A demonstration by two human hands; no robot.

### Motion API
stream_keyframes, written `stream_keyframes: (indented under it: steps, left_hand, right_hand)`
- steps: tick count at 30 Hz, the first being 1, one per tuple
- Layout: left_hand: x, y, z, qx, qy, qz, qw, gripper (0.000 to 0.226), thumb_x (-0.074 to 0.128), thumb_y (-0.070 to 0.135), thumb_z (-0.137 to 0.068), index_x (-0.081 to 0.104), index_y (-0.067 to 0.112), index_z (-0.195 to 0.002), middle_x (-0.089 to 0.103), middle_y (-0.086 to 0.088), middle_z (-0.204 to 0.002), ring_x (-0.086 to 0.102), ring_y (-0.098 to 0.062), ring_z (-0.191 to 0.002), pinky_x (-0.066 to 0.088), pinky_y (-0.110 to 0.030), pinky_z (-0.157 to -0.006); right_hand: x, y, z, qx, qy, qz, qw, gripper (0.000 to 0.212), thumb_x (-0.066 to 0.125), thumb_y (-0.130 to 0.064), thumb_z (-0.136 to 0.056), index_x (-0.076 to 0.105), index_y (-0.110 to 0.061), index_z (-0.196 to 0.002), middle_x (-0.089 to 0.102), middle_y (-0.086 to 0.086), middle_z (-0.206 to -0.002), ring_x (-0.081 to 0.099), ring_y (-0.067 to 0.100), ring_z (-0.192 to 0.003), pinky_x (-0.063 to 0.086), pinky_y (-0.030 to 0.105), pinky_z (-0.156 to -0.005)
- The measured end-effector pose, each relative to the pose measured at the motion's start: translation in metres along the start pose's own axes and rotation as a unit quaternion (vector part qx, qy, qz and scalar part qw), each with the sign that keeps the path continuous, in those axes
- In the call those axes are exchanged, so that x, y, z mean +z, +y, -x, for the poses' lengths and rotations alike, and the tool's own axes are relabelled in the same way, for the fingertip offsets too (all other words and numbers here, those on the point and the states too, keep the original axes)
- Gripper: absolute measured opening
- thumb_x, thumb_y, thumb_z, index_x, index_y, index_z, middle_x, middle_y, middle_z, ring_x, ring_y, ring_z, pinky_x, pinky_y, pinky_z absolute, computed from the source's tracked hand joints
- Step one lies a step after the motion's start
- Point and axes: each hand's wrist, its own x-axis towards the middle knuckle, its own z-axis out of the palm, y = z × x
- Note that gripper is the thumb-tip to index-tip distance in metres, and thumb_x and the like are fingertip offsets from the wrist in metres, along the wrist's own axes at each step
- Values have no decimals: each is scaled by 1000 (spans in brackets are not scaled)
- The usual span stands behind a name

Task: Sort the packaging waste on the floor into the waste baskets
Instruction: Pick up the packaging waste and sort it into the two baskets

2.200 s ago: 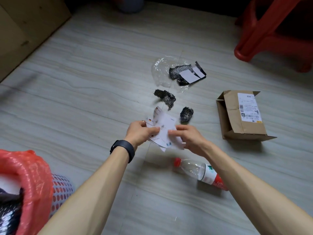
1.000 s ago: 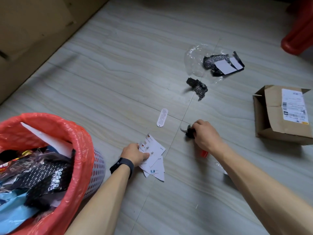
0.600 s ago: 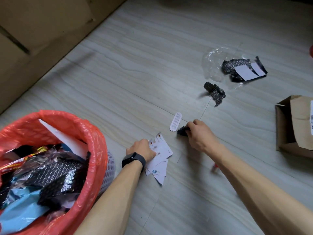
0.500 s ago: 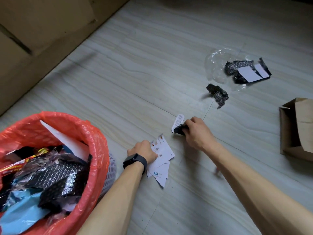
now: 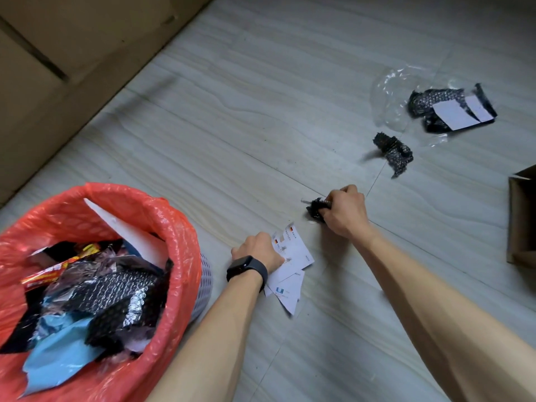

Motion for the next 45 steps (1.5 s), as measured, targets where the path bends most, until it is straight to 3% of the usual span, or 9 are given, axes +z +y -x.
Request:
stream_keyframes:
  steps: [6, 10, 17, 23, 29, 33, 37, 42, 45]
  left_hand:
    - [-1, 0, 6, 13, 5, 9, 1000, 19, 61, 34, -80, 52, 24, -94, 64, -7, -113, 61, -31, -105, 46, -35, -89]
    - [1, 0, 8, 18, -16, 155, 988, 16, 65, 31, -80, 56, 17, -78, 68, -9, -99, 64, -31, -95, 50, -33, -79]
    - [-5, 23, 26, 59, -57, 447, 891, 17, 78, 28, -76, 71, 16, -86, 76, -5, -89, 72, -28, -90, 57, -49, -86]
    - [-33, 40, 54, 102, 81, 291, 948, 32, 71, 35, -78, 52, 12, -66, 61, -5, -71, 55, -23, -70, 43, -31, -60]
    - [-100, 26, 101, 97, 201, 293, 930, 36, 64, 32, -87, 43, 20, -60, 49, 7, -61, 48, -23, -70, 31, -26, -50]
    - [-154, -12, 139, 115, 328, 331, 878, 27, 65, 36, -88, 56, 19, -69, 60, 6, -70, 56, -27, -76, 37, -33, -61]
    - [-199, -82, 174, 88, 430, 349, 828, 28, 67, 39, -85, 70, 13, -96, 73, -3, -97, 65, -24, -91, 50, -32, -77]
    - [-235, -189, 186, 7, 397, 427, 812, 30, 67, 40, -56, 58, 14, -67, 61, 0, -71, 57, -19, -73, 49, -37, -66]
    - [-239, -258, 195, -29, 332, 396, 855, 33, 68, 33, -49, 57, 9, -69, 57, -7, -72, 55, -19, -70, 49, -40, -62]
  right_hand:
    - [-15, 29, 21, 96, 23, -170, 981, 12, 68, -24, -88, 61, -15, -90, 63, 8, -87, 59, 29, -89, 36, 29, -68]
    - [-28, 41, 44, 97, -18, -364, 926, 19, 77, -14, -84, 58, -11, -85, 61, 7, -66, 54, 22, -61, 40, 30, -57]
    - [-42, 37, 75, 72, 12, -220, 973, 22, 75, -25, -80, 57, -20, -70, 62, -4, -69, 52, 10, -64, 36, 28, -54]
    - [-67, 34, 88, 77, 56, -271, 958, 12, 74, -24, -80, 63, -19, -80, 72, 0, -64, 70, 15, -65, 50, 28, -58]
    - [-90, 6, 85, 92, 90, -435, 891, 16, 78, -21, -80, 63, -17, -83, 74, 10, -79, 73, 24, -68, 61, 45, -77]
    - [-100, -68, 98, 36, 84, -523, 847, 14, 71, -11, -88, 58, -18, -85, 69, 15, -85, 69, 19, -64, 54, 33, -65]
    - [-89, -151, 136, -88, 75, -464, 878, 13, 69, -17, -87, 59, -23, -91, 72, 10, -87, 70, 15, -60, 47, 26, -54]
    - [-71, -231, 193, -300, 58, -273, 912, 11, 63, -23, -90, 66, -18, -99, 72, 8, -82, 65, 28, -74, 44, 31, -65]
    - [-54, -252, 215, -367, 72, -176, 910, 14, 61, -18, -90, 66, -13, -102, 73, 15, -93, 65, 35, -85, 44, 35, -67]
